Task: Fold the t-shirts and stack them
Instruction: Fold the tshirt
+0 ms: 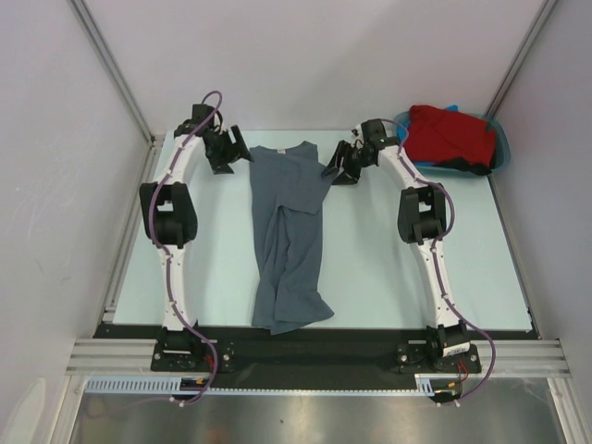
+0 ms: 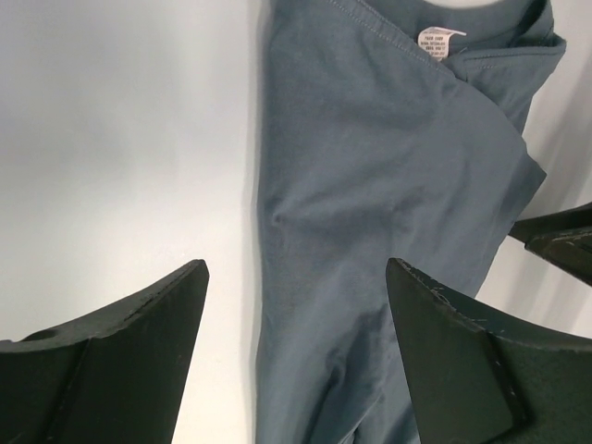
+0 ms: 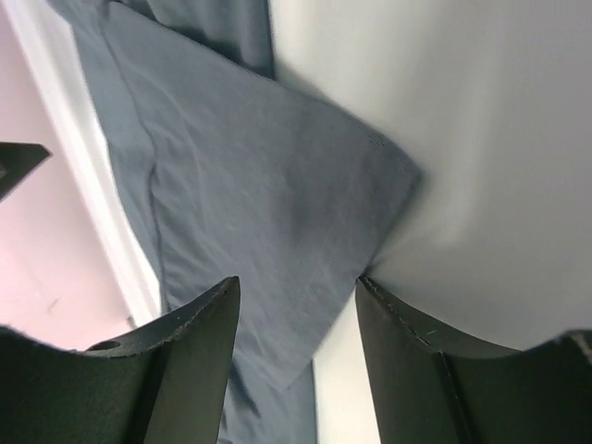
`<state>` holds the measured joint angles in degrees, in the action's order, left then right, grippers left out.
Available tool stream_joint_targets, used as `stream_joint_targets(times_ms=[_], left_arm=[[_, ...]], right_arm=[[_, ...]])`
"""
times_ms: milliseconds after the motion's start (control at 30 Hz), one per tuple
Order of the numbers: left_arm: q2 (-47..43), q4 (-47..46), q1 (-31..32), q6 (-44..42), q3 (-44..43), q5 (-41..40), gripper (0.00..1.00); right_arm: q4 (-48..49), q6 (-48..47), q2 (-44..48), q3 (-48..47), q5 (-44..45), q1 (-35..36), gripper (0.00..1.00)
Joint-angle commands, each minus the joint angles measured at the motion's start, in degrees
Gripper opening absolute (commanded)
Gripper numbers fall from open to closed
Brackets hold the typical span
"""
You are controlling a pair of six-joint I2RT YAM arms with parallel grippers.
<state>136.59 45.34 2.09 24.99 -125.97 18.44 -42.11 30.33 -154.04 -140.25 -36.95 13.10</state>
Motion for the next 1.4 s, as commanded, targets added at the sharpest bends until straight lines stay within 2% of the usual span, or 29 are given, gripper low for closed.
stream_joint_targets(times_ms=[0, 133, 267, 300, 467, 500, 600, 867, 1367], left_arm=[[-5.7, -0.6, -0.3, -0.1, 1.0, 1.3, 0.84], [-6.4, -0.6, -0.4, -0.1, 1.8, 1.6, 0.84], [-6.5, -0.5, -0.5, -0.2, 2.0, 1.8, 0.84], [-6.5, -0.5, -0.4, -0.1, 2.0, 1.8, 0.84], [-6.6, -0.7, -0.4, -0.1, 2.8, 2.3, 0.84], [-6.5, -0.7, -0.4, 0.1, 3.0, 2.5, 0.84], [-6.8, -0.8, -0.4, 0.1, 3.6, 2.7, 0.85], [-7.7, -0.4, -0.4, 0.1, 4.0, 2.3, 0.85], [-10.6, -0.7, -1.6, 0.7, 7.7, 2.7, 0.85]], right_arm=[[4.0, 2.0, -2.0, -0.5, -1.8, -0.4, 0.59], [4.3, 2.1, -3.3, -0.4, -0.7, -0.8, 0.56], [4.1, 2.0, -3.6, -0.4, 0.2, -0.9, 0.47], [4.0, 2.0, -3.6, -0.4, 0.4, -0.9, 0.41], [4.0, 1.8, -3.7, -0.4, 0.3, -0.9, 0.24], [4.0, 1.8, -3.5, -0.5, 0.0, -0.9, 0.17], [4.8, 1.5, -2.7, -0.3, -1.2, -0.8, 0.05], [8.4, -0.6, 0.8, -0.6, -6.9, 1.1, 0.03], [3.4, -7.5, 4.4, -2.7, -5.2, 6.1, 0.11]])
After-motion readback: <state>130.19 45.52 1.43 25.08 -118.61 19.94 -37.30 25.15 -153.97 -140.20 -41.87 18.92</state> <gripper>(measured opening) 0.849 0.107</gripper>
